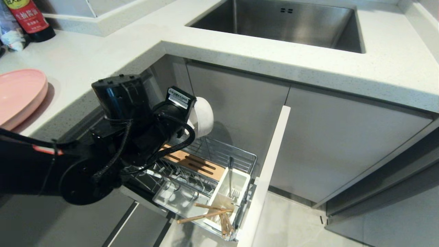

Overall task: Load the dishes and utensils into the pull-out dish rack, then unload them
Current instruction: Pick up the bowl and place it in the cupboard

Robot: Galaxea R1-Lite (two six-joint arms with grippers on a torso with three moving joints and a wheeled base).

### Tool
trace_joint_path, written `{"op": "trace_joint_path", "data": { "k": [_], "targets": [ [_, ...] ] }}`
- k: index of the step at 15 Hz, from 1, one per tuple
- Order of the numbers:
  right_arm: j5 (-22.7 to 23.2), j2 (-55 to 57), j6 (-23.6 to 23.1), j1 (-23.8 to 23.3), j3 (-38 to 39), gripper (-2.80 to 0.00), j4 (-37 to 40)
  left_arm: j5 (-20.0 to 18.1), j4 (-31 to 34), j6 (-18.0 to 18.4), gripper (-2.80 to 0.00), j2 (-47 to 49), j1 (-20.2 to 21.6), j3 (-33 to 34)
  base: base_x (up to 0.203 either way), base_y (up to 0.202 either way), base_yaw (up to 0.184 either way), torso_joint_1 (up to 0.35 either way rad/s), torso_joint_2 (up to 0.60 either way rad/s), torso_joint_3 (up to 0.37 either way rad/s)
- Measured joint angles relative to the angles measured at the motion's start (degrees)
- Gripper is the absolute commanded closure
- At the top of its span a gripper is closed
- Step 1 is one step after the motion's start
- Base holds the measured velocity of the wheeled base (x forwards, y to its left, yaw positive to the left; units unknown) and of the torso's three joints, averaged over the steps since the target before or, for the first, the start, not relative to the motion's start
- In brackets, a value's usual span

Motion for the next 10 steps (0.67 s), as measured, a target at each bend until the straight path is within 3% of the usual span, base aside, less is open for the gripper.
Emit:
{"op": "trace_joint_path", "data": {
  "k": [3,10],
  "targets": [
    [0.0,0.0,0.0,0.0,0.0,0.00,0.0,2.6,-6.4,-0.5,0.00,4.5,0.2,0.8,0.000,0.000,0.000,0.000,0.00,0.000],
    [0.0,0.0,0.0,0.0,0.0,0.00,0.0,3.4,-8.9,-5.9,0.00,9.4,0.2,2.3,0.000,0.000,0.000,0.000,0.00,0.000]
  ]
}}
